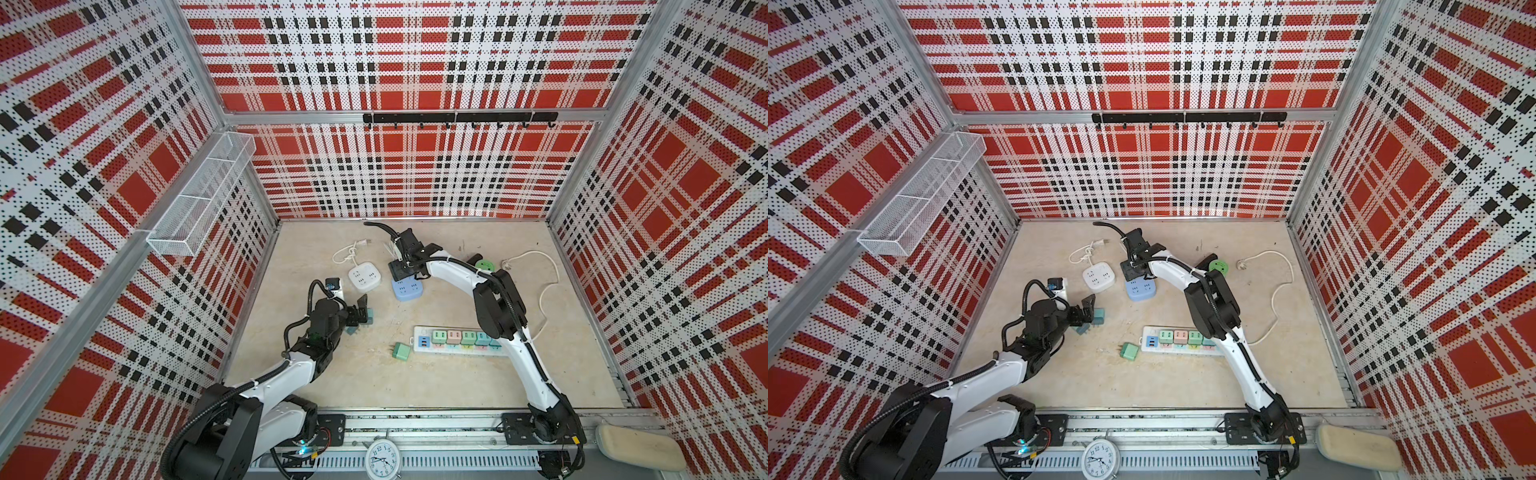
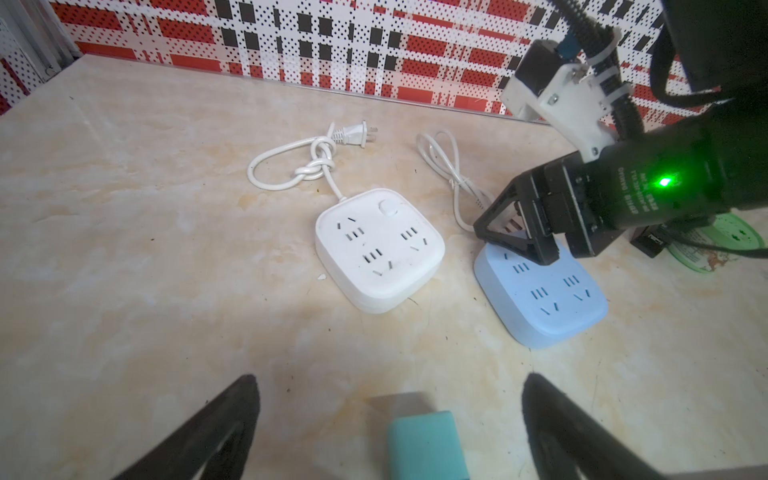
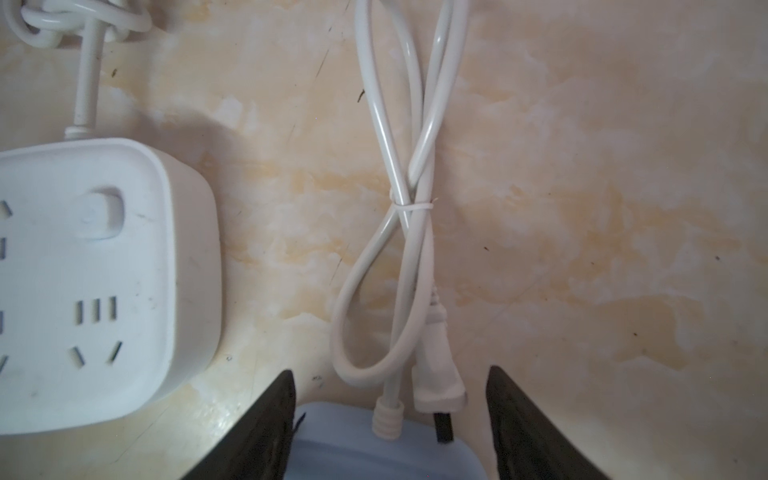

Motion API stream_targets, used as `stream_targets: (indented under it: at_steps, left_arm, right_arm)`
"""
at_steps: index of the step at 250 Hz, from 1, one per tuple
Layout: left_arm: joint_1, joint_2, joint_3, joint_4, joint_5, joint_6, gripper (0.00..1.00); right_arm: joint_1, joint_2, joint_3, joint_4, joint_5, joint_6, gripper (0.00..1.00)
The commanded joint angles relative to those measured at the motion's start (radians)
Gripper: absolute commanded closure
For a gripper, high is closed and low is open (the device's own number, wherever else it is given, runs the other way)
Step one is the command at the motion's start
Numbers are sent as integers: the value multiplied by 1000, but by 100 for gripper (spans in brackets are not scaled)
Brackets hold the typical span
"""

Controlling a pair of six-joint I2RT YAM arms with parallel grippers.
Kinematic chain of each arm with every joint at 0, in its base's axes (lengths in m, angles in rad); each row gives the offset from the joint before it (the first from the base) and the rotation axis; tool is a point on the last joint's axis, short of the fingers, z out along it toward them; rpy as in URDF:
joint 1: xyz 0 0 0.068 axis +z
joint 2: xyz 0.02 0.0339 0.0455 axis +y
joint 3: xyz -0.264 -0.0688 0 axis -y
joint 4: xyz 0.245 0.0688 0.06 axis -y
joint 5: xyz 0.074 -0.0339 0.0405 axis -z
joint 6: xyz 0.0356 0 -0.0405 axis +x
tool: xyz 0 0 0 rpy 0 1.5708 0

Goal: Insert the plug
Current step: 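Move the right gripper past the blue power cube toward the loose light-green adapter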

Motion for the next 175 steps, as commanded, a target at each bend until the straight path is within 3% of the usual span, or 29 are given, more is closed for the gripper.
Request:
stream_targets:
  at_steps: [1, 73, 175]
  left_arm:
    - [19, -20, -23, 40, 25, -43, 1]
    - [21, -8, -19, 45, 41, -46, 1]
    - [22, -7, -19, 46, 44, -45, 1]
  right_arm:
    - [7, 0, -51, 8, 9, 20, 32]
    - [23, -218, -464, 298, -4, 161, 34]
    - [75, -274, -638, 532, -102, 354, 42]
